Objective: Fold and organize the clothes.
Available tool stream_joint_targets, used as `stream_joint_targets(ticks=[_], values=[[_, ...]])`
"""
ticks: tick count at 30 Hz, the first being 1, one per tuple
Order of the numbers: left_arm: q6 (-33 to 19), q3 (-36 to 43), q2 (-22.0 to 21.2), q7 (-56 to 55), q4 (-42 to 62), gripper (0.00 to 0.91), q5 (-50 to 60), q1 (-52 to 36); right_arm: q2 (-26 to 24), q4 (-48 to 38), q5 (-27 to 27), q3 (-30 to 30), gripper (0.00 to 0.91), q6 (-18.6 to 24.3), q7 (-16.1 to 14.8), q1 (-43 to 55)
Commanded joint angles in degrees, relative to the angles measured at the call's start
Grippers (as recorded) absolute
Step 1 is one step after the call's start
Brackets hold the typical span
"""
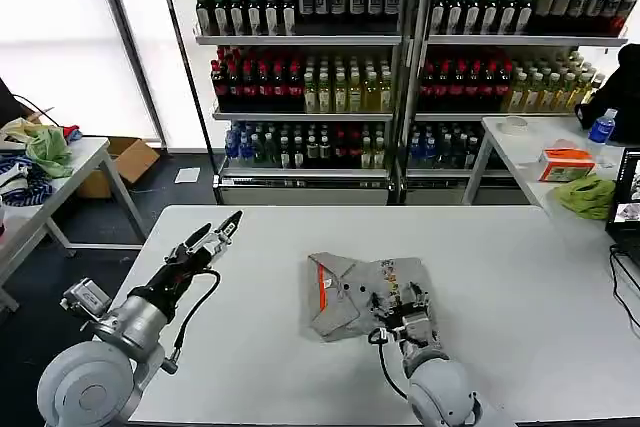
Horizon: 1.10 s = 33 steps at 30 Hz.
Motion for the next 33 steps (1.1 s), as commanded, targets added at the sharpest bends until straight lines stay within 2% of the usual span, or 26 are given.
stream_joint_targets(ticks=[1,4,5,6,8,9,12,14,15,17,18,20,21,23,26,33], values=[[-0.04,-0.39,0.13,0.45,-1.98,0.907,0.90,2.78,-4.08,15.17,3.44,8.68,0.907,11.30,-5.54,-3.44],[-0.92,-0.50,0.00,2.39,-2.54,0.907,3.71,4.45,-6.36,18.42,4.10,14.34,0.907,15.49,-9.15,-6.65],[-1.23,-0.63,-0.20,3.37,-2.65,0.907,6.04,5.26,-6.77,19.09,5.07,16.08,0.907,16.75,-10.42,-7.99],[-2.07,-0.96,-0.80,5.01,-2.83,0.907,10.00,6.53,-7.06,19.33,5.82,19.56,0.907,19.93,-11.94,-10.63],[-3.79,-1.66,-1.69,7.24,-2.77,0.907,16.56,8.71,-7.15,19.40,6.84,23.29,0.907,22.64,-14.03,-13.96],[-5.16,-2.58,-2.37,8.66,-2.70,0.907,20.80,10.22,-7.02,19.22,9.15,28.52,0.907,27.06,-17.59,-18.74],[-7.98,-4.64,-4.29,10.17,-2.97,0.907,26.11,14.64,-6.85,18.00,9.90,33.00,0.907,32.04,-21.12,-25.78],[-10.81,-5.01,-5.28,11.52,-2.68,0.907,30.12,16.65,-6.35,17.51,10.78,34.53,0.907,32.75,-22.45,-28.34],[-12.82,-5.15,-6.05,12.58,-2.24,0.907,33.38,17.98,-6.07,16.50,8.86,35.10,0.907,35.80,-23.08,-29.85],[-15.27,-5.18,-7.36,13.85,-1.40,0.907,38.17,19.43,-4.96,15.37,8.31,35.77,0.907,36.97,-24.25,-30.96],[-18.46,-5.16,-8.39,14.99,-0.25,0.907,42.69,20.41,-4.52,14.80,9.53,36.01,0.907,37.62,-24.46,-31.49],[-23.21,-5.39,-9.48,17.11,0.94,0.907,48.43,22.02,-3.36,13.19,8.80,36.65,0.907,38.97,-25.67,-31.41],[-26.22,-5.93,-10.10,19.07,1.79,0.907,50.75,23.77,-2.92,12.67,8.67,36.98,0.907,39.29,-25.94,-31.62],[-28.63,-7.24,-11.40,21.16,2.15,0.907,52.17,25.77,-2.31,12.05,9.60,37.51,0.907,40.06,-26.12,-32.36],[-30.93,-8.39,-13.83,22.87,1.64,0.907,53.41,27.14,-1.93,11.67,9.54,38.07,0.907,40.67,-26.26,-32.43],[-31.21,-7.14,-15.59,26.30,0.47,0.907,56.82,26.46,-1.42,10.69,9.64,35.53,0.907,40.33,-27.95,-30.57]])
